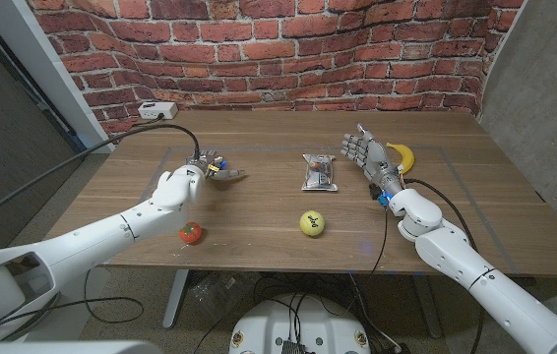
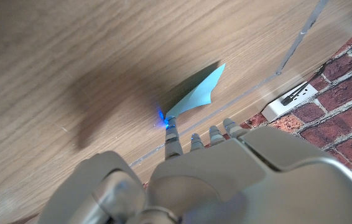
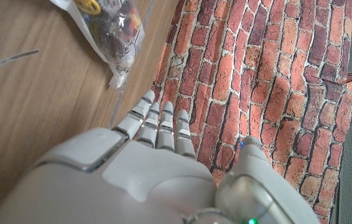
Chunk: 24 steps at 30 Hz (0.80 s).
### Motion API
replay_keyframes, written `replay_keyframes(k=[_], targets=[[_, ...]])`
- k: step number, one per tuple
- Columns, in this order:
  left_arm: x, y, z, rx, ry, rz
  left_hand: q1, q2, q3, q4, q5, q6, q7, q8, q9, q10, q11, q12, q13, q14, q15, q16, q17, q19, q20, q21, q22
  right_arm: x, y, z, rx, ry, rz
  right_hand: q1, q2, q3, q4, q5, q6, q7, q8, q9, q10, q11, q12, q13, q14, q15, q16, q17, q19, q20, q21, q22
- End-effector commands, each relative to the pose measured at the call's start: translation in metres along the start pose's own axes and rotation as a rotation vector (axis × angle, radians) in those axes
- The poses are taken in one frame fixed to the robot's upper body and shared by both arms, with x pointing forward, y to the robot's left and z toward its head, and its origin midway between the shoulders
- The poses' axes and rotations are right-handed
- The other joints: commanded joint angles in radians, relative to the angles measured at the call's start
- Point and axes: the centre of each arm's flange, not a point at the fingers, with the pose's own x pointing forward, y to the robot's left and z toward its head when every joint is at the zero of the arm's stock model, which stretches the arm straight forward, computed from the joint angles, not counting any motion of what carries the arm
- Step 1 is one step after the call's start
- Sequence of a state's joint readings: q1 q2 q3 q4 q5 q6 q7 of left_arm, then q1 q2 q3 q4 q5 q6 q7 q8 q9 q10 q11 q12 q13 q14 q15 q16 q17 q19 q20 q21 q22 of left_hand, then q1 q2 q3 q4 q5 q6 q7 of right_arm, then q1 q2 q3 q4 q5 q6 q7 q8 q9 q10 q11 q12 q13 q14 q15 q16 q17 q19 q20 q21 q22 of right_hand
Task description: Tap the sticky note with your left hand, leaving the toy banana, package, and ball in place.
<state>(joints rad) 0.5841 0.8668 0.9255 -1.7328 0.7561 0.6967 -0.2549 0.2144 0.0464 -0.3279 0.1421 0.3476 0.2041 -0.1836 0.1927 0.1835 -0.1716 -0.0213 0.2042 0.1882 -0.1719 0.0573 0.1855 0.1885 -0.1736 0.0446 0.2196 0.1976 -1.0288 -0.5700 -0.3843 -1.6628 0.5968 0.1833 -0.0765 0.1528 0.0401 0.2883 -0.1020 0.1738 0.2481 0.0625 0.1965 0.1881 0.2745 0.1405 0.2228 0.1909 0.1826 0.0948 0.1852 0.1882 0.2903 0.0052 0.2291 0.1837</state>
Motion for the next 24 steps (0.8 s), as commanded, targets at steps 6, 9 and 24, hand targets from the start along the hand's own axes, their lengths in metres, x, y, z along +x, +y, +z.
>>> replay_keyframes(k=[6,9,24], targets=[[-0.007,-0.008,0.008,-0.031,0.007,-0.026,0.005,0.004,0.004,-0.002,0.007,0.020,0.002,0.007,0.003,-0.188,0.010,0.006,0.004,-0.285,0.002,0.009,0.003,-0.412,-0.004,0.005,0.004,0.003,0.002,0.001,0.002,0.000,0.022,-0.004,0.003,0.002,0.001,0.003,0.002,-0.002,0.002,0.003,0.012,-0.002,0.004,0.002,0.005,0.000,0.004,0.002,-0.002,0.003,-0.001,0.005],[-0.007,-0.005,0.007,-0.032,0.011,-0.028,0.005,0.005,0.004,-0.003,0.007,0.020,0.002,0.007,0.003,-0.185,0.011,0.007,0.004,-0.284,0.003,0.010,0.003,-0.411,-0.003,0.006,0.004,0.002,0.001,0.002,0.002,0.000,0.018,-0.005,0.003,0.002,0.001,0.003,0.002,-0.002,0.002,0.003,0.011,-0.002,0.003,0.002,0.006,0.001,0.004,0.002,-0.002,0.003,-0.001,0.005],[-0.010,0.030,-0.010,-0.095,0.034,0.000,0.005,0.010,0.006,-0.004,0.008,-0.006,-0.001,-0.003,0.003,-0.181,0.028,0.009,0.004,-0.274,0.014,0.012,0.003,-0.403,0.001,0.010,0.004,-0.003,0.000,0.000,0.007,0.005,0.015,-0.009,0.002,0.000,0.002,0.003,0.003,-0.003,0.002,0.003,0.012,-0.001,0.003,0.002,0.005,0.002,0.004,0.002,-0.002,0.003,-0.003,0.005]])
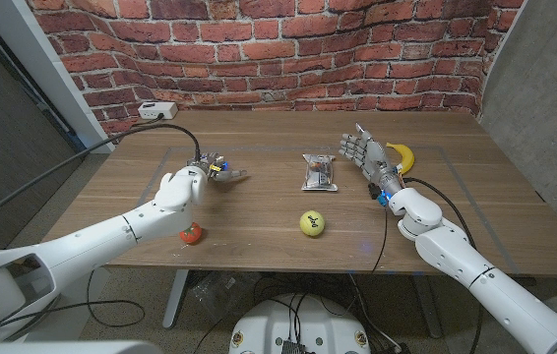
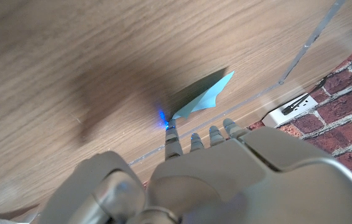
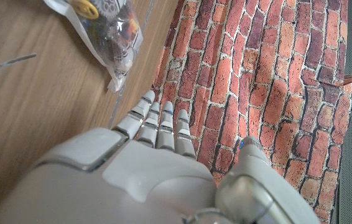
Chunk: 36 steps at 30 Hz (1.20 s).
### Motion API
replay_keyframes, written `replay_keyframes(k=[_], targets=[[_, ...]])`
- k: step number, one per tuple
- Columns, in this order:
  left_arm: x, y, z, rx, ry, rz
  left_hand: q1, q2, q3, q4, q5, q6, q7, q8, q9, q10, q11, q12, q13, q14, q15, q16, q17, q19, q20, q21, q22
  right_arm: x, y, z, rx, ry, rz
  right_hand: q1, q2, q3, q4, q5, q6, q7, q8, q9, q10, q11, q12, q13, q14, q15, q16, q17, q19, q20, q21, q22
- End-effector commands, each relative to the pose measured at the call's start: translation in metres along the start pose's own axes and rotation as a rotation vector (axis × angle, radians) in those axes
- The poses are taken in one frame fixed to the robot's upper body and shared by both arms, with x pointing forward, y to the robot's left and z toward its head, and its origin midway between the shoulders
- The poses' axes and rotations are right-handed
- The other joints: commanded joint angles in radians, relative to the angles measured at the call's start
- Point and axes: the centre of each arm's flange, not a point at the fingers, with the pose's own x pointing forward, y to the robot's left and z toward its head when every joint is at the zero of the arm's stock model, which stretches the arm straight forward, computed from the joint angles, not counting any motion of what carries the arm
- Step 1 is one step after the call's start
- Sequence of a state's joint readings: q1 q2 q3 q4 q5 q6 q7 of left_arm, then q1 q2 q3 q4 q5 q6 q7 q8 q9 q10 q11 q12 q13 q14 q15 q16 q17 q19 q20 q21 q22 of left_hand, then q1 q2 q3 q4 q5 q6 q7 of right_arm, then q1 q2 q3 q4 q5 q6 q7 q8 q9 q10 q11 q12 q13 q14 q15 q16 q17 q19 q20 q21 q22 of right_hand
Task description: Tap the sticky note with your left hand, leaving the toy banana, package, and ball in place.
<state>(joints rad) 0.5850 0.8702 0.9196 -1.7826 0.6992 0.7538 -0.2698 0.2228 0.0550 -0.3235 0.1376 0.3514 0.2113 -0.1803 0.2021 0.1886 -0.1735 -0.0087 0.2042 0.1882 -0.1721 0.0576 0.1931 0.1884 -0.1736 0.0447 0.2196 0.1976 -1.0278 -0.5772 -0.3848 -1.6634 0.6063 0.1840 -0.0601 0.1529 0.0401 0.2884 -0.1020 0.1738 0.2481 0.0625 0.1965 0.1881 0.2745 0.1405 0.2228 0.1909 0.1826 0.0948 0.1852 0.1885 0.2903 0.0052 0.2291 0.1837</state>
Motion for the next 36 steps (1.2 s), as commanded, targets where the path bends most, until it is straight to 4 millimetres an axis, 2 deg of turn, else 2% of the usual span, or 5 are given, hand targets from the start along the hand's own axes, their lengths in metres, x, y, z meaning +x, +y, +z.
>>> replay_keyframes(k=[1,25,29,33,36], targets=[[-0.004,0.025,-0.012,-0.028,0.025,0.025,-0.003,0.002,0.002,0.000,0.004,-0.023,-0.006,-0.016,-0.002,-0.180,0.016,0.009,0.004,-0.273,0.015,0.004,0.003,-0.402,0.001,0.010,0.004,-0.002,0.000,-0.001,0.004,0.004,-0.001,-0.009,0.002,0.000,0.002,0.003,0.003,-0.003,0.002,0.003,0.012,-0.001,0.003,0.002,0.005,0.002,0.004,0.002,-0.002,0.003,-0.003,0.005],[-0.007,0.025,-0.033,0.105,0.088,0.053,0.002,0.007,0.003,-0.004,0.004,0.040,-0.021,0.010,-0.001,-0.174,-0.003,0.011,0.004,-0.271,0.012,0.001,0.002,-0.396,0.006,0.012,0.003,0.005,0.011,-0.008,0.011,0.013,0.008,-0.012,0.003,-0.001,0.003,0.003,0.004,-0.005,0.002,0.004,0.013,-0.003,0.003,0.002,0.006,0.002,0.004,0.002,-0.002,0.003,-0.005,0.006],[-0.006,0.025,-0.036,0.110,0.093,0.051,0.003,0.009,0.004,-0.005,0.004,0.070,-0.013,0.019,-0.001,-0.171,-0.012,0.011,0.004,-0.269,0.011,0.002,0.002,-0.396,0.006,0.012,0.003,0.005,0.013,-0.007,0.004,0.012,0.012,-0.012,0.003,-0.001,0.003,0.003,0.004,-0.005,0.002,0.004,0.013,-0.003,0.003,0.002,0.006,0.003,0.004,0.002,-0.002,0.002,-0.005,0.006],[-0.005,0.024,-0.037,0.111,0.075,0.048,0.008,0.010,0.004,-0.008,0.004,0.121,0.029,0.033,-0.003,-0.165,-0.024,0.012,0.003,-0.265,0.009,0.001,0.001,-0.395,0.003,0.012,0.002,0.005,0.015,-0.007,0.005,0.016,0.010,-0.012,0.003,-0.001,0.002,0.003,0.004,-0.005,0.002,0.004,0.014,-0.002,0.003,0.002,0.005,0.003,0.003,0.001,-0.002,0.003,-0.005,0.006],[-0.005,0.023,-0.037,0.119,0.073,0.048,0.010,0.010,0.004,-0.009,0.005,0.140,0.040,0.037,-0.003,-0.168,-0.034,0.011,0.003,-0.270,0.000,-0.001,0.001,-0.396,-0.001,0.012,0.002,0.004,0.016,-0.007,0.007,0.017,0.007,-0.013,0.002,-0.002,0.002,0.003,0.004,-0.005,0.002,0.004,0.014,-0.001,0.003,0.002,0.005,0.003,0.003,0.001,-0.003,0.003,-0.006,0.006]])
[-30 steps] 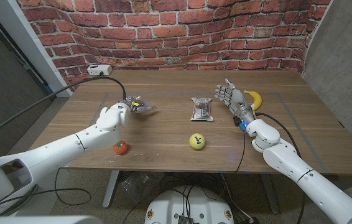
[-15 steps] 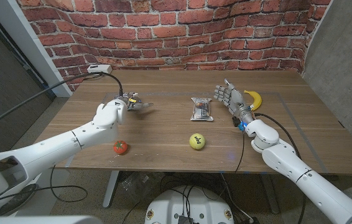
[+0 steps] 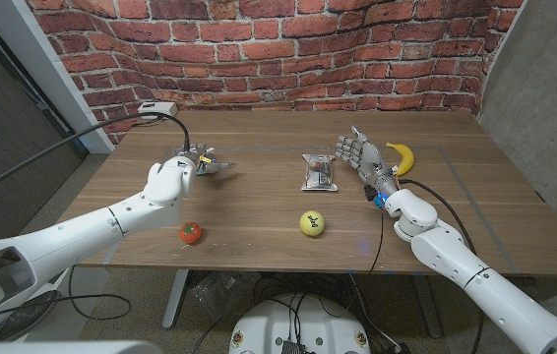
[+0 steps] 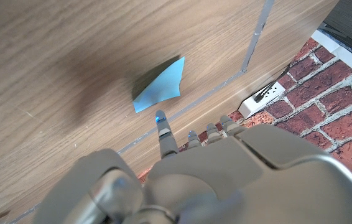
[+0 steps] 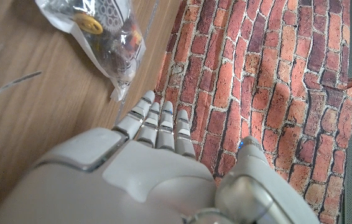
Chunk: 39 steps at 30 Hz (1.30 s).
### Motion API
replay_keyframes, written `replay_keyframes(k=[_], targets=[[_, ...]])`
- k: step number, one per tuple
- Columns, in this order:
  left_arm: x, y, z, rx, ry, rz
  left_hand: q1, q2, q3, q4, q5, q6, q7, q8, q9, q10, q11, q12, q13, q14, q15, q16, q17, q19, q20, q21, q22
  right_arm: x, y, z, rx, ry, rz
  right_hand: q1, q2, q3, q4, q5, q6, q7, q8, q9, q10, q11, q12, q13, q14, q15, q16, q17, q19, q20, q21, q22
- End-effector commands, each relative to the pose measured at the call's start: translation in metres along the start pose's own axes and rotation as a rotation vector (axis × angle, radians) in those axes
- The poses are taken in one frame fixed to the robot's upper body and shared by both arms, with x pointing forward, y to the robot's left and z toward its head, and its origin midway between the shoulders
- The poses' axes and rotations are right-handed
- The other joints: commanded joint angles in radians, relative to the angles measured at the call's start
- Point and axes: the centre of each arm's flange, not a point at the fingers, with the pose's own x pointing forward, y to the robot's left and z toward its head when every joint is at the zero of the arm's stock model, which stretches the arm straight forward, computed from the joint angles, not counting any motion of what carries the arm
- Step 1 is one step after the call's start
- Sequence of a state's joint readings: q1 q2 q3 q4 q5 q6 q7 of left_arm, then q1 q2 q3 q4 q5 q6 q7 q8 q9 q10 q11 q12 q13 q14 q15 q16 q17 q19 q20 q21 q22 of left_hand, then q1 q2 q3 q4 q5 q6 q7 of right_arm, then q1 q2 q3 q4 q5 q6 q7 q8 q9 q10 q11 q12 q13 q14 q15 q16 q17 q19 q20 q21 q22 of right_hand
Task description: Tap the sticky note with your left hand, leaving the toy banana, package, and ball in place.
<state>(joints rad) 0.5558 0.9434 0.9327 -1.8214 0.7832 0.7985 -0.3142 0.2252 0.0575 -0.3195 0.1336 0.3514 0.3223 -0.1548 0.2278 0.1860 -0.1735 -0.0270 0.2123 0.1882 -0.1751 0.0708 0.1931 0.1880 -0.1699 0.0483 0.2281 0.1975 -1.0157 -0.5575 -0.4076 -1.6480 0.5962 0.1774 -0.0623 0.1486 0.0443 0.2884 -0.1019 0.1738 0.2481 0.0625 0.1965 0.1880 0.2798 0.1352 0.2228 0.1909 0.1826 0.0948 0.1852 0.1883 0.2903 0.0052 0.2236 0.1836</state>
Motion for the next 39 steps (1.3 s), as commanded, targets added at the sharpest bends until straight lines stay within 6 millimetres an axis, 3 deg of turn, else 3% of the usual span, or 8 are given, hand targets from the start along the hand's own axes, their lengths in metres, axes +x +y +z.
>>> replay_keyframes(k=[1,4,14,39], targets=[[0.002,-0.003,-0.006,0.032,-0.004,0.004,0.008,0.007,0.000,-0.005,0.005,0.031,0.016,0.012,-0.001,-0.168,-0.016,0.003,0.003,-0.270,-0.015,-0.002,0.001,-0.400,-0.005,0.003,0.002,0.000,0.006,0.001,-0.005,0.002,0.001,-0.008,-0.002,-0.002,0.002,0.003,0.004,-0.005,0.002,0.004,0.009,0.004,0.003,0.002,0.005,0.003,0.003,0.002,-0.003,0.003,0.000,0.006],[0.002,-0.004,-0.007,0.048,0.007,0.020,0.009,0.007,-0.001,-0.006,0.005,0.024,0.016,0.006,-0.001,-0.181,-0.023,-0.003,0.003,-0.278,-0.023,-0.005,0.002,-0.403,-0.008,0.002,0.002,-0.001,0.006,0.001,-0.005,0.004,-0.001,-0.009,-0.002,-0.002,0.002,0.003,0.005,-0.005,0.002,0.004,0.009,0.004,0.003,0.002,0.005,0.002,0.003,0.002,-0.003,0.004,0.000,0.006],[0.004,-0.012,-0.012,0.070,0.047,0.060,0.008,0.003,-0.004,-0.007,0.004,-0.046,-0.024,-0.029,-0.002,-0.184,-0.019,-0.004,0.003,-0.276,-0.023,-0.002,0.002,-0.397,-0.010,0.005,0.002,-0.001,0.009,0.001,-0.010,0.009,0.000,-0.009,-0.001,-0.002,0.002,0.004,0.004,-0.005,0.002,0.004,0.009,0.004,0.003,0.002,0.006,0.001,0.003,0.001,-0.004,0.005,-0.001,0.006],[0.010,-0.018,-0.003,0.037,0.017,0.021,0.006,0.002,-0.005,-0.006,0.003,-0.072,-0.037,-0.038,-0.001,-0.195,-0.018,-0.006,0.004,-0.278,-0.021,-0.002,0.003,-0.395,-0.007,0.005,0.002,0.001,0.009,0.004,-0.018,0.006,0.009,-0.009,-0.002,-0.002,0.001,0.004,0.006,-0.005,0.002,0.004,0.009,0.004,0.003,0.002,0.006,0.001,0.003,0.001,-0.004,0.005,-0.003,0.006]])
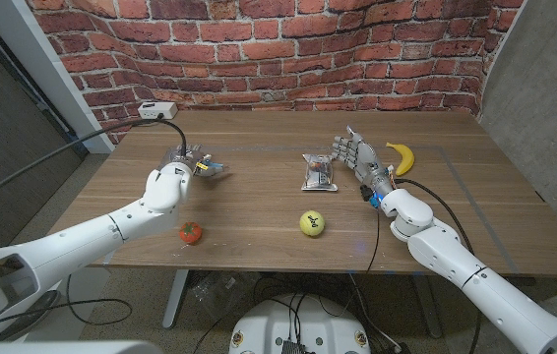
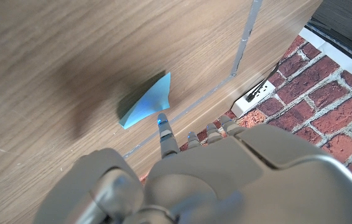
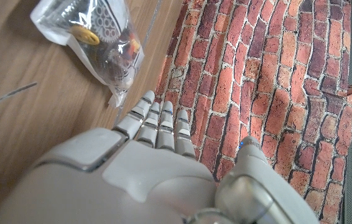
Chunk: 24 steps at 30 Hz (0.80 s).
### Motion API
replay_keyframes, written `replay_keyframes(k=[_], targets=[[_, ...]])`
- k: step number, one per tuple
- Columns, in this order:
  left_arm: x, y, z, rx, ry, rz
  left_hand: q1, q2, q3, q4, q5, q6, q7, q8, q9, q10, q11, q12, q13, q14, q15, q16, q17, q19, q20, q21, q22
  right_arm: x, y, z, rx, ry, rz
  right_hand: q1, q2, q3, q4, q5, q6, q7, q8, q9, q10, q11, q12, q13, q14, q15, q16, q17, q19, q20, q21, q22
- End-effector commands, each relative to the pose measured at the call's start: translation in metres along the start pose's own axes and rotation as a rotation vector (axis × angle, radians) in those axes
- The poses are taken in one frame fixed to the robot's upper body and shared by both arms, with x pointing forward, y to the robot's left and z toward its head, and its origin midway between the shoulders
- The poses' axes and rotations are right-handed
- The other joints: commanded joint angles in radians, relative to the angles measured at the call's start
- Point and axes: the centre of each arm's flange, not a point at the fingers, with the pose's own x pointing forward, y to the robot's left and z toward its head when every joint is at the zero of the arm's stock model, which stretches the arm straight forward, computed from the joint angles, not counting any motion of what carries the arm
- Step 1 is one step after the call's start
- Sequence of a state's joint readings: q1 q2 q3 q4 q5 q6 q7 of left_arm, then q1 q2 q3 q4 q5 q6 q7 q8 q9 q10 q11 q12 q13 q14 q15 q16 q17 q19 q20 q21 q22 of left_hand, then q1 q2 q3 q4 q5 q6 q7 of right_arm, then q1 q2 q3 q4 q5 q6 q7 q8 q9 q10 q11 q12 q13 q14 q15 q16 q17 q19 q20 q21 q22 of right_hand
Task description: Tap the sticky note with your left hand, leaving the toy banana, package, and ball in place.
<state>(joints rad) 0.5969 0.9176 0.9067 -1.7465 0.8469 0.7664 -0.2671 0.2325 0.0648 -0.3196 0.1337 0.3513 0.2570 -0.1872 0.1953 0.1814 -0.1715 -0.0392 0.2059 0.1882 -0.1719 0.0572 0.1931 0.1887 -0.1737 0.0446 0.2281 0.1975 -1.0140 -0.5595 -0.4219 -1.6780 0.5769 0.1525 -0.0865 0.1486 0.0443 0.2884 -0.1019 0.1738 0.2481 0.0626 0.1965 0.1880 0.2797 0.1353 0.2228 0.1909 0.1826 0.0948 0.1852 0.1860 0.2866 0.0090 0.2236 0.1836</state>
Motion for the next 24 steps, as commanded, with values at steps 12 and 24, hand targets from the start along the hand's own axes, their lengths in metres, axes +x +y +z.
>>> replay_keyframes(k=[12,24], targets=[[0.0046,-0.0058,0.0087,-0.014,-0.012,-0.031,-0.002,-0.005,-0.005,-0.006,0.003,-0.007,-0.006,-0.005,0.004,-0.196,-0.005,0.001,0.004,-0.279,-0.008,-0.001,0.003,-0.391,-0.002,0.005,0.002,0.0012,-0.0020,0.0021,-0.003,0.002,0.006,-0.010,-0.001,-0.003,0.000,0.004,0.005,-0.005,0.002,0.004,0.010,0.003,0.003,0.002,0.006,0.001,0.003,0.003,0.000,0.002,-0.003,0.006],[0.0070,-0.0094,0.0131,-0.010,-0.020,-0.038,-0.001,-0.003,-0.004,-0.006,0.003,-0.011,-0.011,-0.005,0.004,-0.199,-0.006,0.001,0.004,-0.280,-0.007,-0.001,0.003,-0.393,-0.002,0.004,0.002,0.0009,-0.0030,0.0033,-0.002,0.000,0.003,-0.009,-0.001,-0.003,0.000,0.004,0.005,-0.006,0.002,0.004,0.010,0.003,0.003,0.002,0.006,0.001,0.003,0.003,0.000,0.002,-0.004,0.006]])
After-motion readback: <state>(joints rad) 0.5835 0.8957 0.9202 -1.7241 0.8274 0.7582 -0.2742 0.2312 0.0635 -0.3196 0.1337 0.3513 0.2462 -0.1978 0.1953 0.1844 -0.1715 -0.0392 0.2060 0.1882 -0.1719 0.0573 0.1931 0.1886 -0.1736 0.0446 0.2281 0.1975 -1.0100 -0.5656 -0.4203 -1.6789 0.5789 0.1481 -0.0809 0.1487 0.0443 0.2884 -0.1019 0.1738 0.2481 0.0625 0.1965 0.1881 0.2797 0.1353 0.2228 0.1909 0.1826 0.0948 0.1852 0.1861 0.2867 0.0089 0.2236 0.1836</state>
